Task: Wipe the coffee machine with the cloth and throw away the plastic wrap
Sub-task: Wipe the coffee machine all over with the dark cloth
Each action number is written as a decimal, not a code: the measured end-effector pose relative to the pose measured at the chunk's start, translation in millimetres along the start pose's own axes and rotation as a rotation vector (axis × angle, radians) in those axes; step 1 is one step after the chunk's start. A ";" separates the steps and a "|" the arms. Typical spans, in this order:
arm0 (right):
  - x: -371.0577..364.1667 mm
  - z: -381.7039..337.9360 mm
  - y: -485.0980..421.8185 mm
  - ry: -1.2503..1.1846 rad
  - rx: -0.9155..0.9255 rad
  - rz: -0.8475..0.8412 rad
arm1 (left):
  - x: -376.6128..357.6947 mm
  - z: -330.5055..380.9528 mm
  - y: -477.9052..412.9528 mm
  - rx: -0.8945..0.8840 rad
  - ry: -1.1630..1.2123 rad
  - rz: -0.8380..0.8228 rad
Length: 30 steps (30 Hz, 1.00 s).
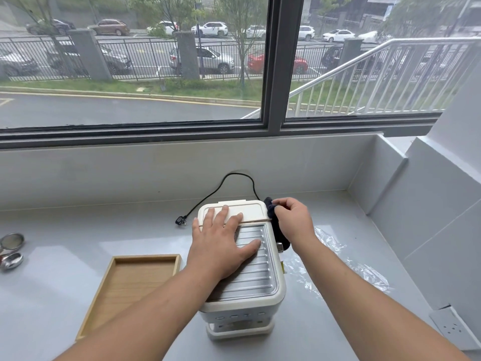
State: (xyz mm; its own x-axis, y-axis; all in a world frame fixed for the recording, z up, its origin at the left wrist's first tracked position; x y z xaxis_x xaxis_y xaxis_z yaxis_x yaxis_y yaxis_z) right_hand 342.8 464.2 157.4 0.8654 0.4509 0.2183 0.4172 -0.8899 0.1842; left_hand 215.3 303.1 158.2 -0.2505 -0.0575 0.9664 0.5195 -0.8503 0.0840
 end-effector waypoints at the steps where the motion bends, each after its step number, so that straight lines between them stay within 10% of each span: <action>1: -0.3 -6.8 4.1 0.037 0.045 0.009 | 0.0 -0.2 0.0 0.000 0.001 0.001; 10: -36.1 -50.8 28.2 0.574 0.373 -0.176 | -0.9 -2.7 -0.9 -0.016 0.010 0.029; 30: -59.8 -31.4 92.6 0.367 0.279 -0.377 | 21.0 -18.0 13.4 0.094 0.781 0.224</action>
State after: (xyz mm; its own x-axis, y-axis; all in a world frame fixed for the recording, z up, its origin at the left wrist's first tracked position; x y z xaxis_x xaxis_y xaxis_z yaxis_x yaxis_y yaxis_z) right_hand 320.9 357.0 191.4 0.5119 0.6893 0.5127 0.7771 -0.6259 0.0656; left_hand 202.4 281.0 175.3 -0.6116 -0.5981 0.5178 0.6823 -0.7301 -0.0374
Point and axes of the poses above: each hand's wrist, its own y-axis away from the middle knuckle, its own x-axis out of the back of the hand, z = x × y, the point moved 2 cm from there along -y, towards the middle knuckle, and after that the axes turned 4 degrees about -z, right-handed, at the moved point
